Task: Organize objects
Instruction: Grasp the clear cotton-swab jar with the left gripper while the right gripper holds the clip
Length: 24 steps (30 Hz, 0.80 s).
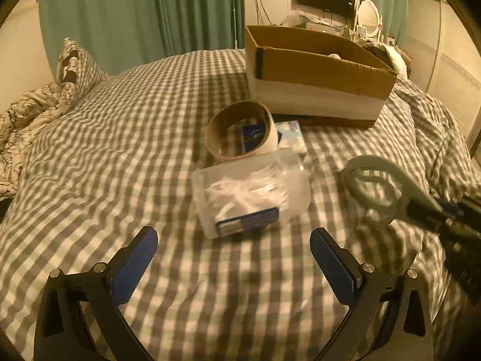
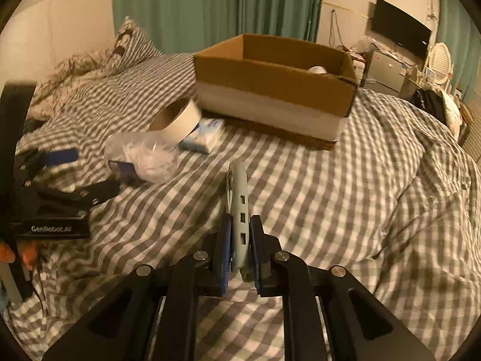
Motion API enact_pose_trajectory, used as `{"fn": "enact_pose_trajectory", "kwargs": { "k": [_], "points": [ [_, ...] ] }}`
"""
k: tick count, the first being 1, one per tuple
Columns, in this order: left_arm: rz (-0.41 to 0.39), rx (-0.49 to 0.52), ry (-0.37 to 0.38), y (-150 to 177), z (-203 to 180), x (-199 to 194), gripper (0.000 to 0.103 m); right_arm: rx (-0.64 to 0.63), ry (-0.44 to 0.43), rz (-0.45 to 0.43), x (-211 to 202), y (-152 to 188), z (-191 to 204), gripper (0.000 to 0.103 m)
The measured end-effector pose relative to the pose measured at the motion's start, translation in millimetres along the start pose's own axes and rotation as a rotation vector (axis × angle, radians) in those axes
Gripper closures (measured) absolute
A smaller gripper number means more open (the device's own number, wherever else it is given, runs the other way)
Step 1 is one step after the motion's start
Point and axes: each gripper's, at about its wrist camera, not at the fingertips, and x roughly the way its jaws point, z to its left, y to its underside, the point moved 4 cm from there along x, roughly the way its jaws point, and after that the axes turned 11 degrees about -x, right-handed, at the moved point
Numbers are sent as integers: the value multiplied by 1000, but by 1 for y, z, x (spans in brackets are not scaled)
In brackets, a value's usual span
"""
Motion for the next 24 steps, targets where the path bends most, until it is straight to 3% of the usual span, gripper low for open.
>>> {"fn": "enact_pose_trajectory", "kwargs": {
  "k": [12,17,24],
  "points": [
    [25,-31,17,-4,-3,15,0,60,-101,54,49,-6,5,88],
    [20,-39,32,-11,-9,21,0,70,-40,9,41,-8,0,92],
    [19,-73,24,-26,-14,43,0,94,-35,4,37,-7,-9,92]
  ]
}}
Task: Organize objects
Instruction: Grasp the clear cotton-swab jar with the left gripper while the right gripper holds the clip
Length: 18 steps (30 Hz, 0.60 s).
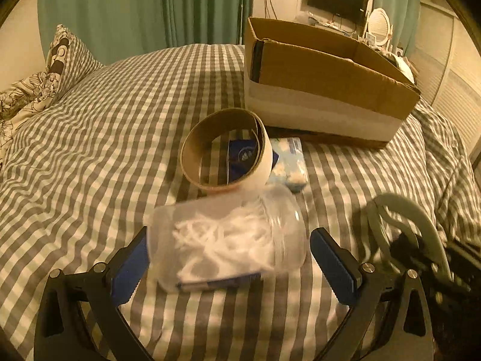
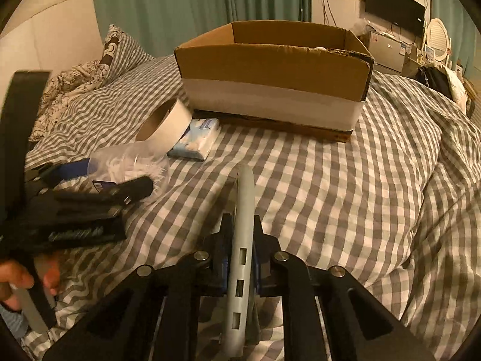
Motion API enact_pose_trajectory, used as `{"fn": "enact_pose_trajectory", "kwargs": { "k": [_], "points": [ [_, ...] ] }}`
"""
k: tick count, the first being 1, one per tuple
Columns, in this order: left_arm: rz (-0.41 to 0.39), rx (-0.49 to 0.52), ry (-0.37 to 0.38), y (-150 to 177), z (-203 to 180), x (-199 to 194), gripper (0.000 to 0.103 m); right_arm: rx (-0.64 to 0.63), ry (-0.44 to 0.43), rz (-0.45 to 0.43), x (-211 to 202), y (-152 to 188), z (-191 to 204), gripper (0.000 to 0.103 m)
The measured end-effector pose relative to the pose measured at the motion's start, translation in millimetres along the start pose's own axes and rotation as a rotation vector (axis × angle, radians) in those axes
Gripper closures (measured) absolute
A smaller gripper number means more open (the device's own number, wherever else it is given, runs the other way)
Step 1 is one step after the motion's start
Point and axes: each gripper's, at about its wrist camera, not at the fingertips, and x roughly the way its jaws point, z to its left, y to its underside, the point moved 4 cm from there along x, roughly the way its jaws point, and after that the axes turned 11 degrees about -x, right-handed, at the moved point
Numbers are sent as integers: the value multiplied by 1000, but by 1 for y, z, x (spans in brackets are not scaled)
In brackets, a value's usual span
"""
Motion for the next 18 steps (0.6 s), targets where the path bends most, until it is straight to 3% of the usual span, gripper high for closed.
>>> {"fn": "enact_pose_trajectory", "kwargs": {
  "k": [4,10,18],
  "points": [
    [-5,-24,1,-2,4,-5,10,-14,16,-12,-7,-2,1,92],
    [5,-50,28,-3,7,-30,11,-11,40,-58,-34,-8,-3,93],
    [-122,-8,91,-46,-15,-99,11,-66,87,-198,-93,-56,-13,93]
  ]
}}
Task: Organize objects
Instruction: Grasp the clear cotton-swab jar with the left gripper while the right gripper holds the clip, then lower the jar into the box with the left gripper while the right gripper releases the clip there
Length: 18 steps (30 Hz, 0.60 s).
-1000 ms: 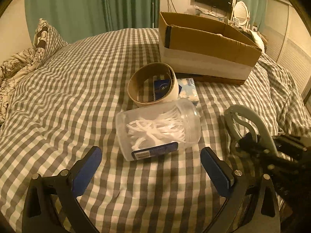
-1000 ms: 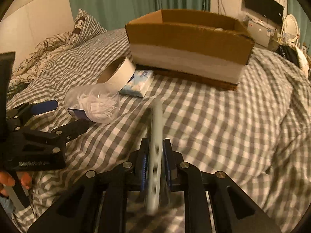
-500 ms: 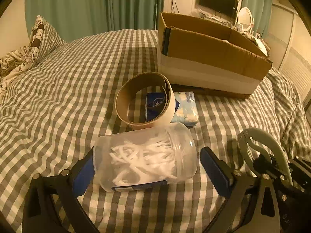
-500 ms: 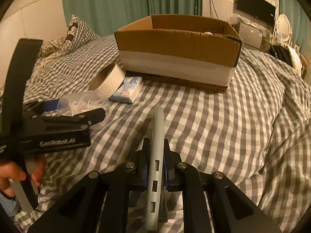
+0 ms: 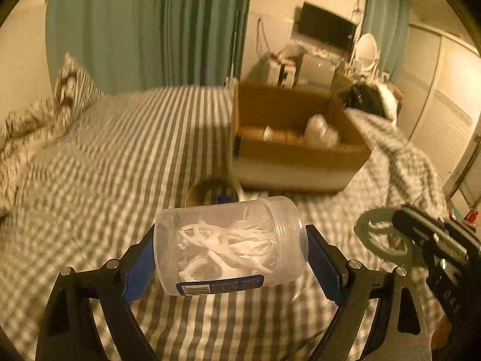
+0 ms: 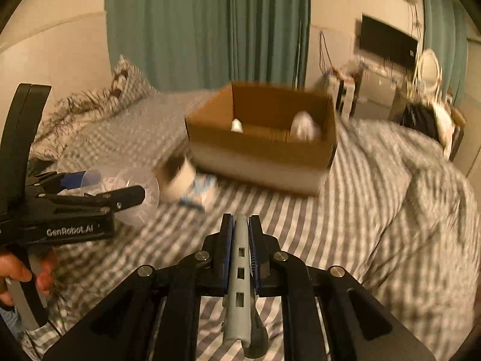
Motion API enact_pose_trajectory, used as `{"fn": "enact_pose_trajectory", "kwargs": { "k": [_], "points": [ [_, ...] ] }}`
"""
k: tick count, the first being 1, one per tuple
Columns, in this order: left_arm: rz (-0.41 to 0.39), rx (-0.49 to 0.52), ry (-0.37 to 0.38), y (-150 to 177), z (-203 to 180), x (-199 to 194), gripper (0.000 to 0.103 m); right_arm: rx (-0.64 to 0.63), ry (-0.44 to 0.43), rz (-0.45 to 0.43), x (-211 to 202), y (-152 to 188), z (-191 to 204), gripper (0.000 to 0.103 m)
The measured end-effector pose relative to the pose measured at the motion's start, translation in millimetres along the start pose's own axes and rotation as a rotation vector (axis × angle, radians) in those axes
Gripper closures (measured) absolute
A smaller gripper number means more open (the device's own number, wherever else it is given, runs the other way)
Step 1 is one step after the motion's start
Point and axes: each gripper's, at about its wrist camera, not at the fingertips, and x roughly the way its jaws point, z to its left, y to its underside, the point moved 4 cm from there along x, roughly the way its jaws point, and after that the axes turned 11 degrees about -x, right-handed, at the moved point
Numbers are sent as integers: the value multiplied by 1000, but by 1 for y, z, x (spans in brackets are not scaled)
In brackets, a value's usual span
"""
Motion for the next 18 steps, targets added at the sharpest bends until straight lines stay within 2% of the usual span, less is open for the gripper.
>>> {"fn": "enact_pose_trajectory", "kwargs": {
  "k": [5,9,12,18],
  "points": [
    [-65,40,40,-46,-29,-12,11,-34,20,-114,-22,-56,-21,93],
    [-119,78,51,-86,-54,-5,11,-19,5,-178,-20,-97,-47,93],
    [-128,103,55,-113,-70,15,11,4,-1,-193,0,-122,-69,93],
    [-107,113,68,-148,-85,68,11,75,-47,-161,61,-146,-108,93]
  ]
}}
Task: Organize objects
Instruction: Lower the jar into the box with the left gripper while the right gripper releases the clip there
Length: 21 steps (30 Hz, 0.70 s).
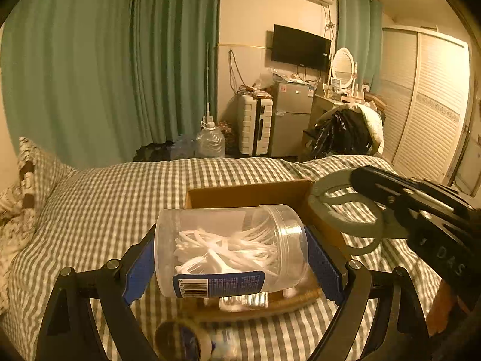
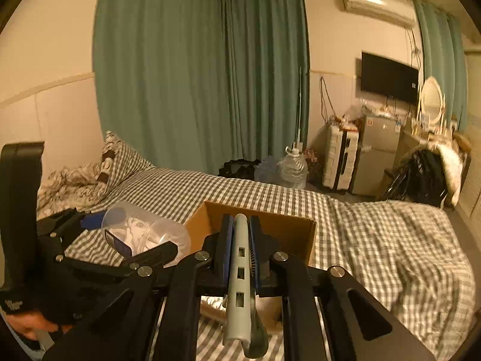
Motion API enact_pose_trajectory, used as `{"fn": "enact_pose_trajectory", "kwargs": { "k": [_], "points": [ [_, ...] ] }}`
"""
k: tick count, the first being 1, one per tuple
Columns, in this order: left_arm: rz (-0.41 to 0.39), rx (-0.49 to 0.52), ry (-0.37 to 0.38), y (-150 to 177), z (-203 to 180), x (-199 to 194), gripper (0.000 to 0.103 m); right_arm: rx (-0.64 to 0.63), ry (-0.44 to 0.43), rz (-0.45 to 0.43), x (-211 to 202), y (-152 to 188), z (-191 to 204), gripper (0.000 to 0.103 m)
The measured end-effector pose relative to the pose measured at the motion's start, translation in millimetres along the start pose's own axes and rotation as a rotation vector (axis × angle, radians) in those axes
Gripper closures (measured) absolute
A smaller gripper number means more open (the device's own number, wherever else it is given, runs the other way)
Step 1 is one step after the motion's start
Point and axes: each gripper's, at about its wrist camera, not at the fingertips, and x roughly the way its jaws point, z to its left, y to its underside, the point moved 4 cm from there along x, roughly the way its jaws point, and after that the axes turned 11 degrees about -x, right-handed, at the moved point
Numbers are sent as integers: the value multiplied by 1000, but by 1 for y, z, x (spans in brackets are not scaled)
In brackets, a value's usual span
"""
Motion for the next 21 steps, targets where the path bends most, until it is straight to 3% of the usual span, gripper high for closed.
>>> {"fn": "enact_pose_trajectory", "kwargs": {
  "k": [8,9,10,11,12,21],
  "points": [
    [70,-8,-4,4,10,62,9,110,-21,36,65,14,-41,89],
    [76,-6,-13,5,13,66,3,129,-25,27,67,15,-46,85],
    [64,-7,-26,5,15,67,0,145,-24,22,67,17,-49,67],
    [46,-8,-32,6,16,65,0,162,-12,17,66,18,-54,40],
    [23,-7,-33,4,19,60,0,174,5,7,63,19,-58,33],
    [-10,-24,-49,-9,43,-5,0,144,105,-1,-3,4,-52,26]
  ]
}}
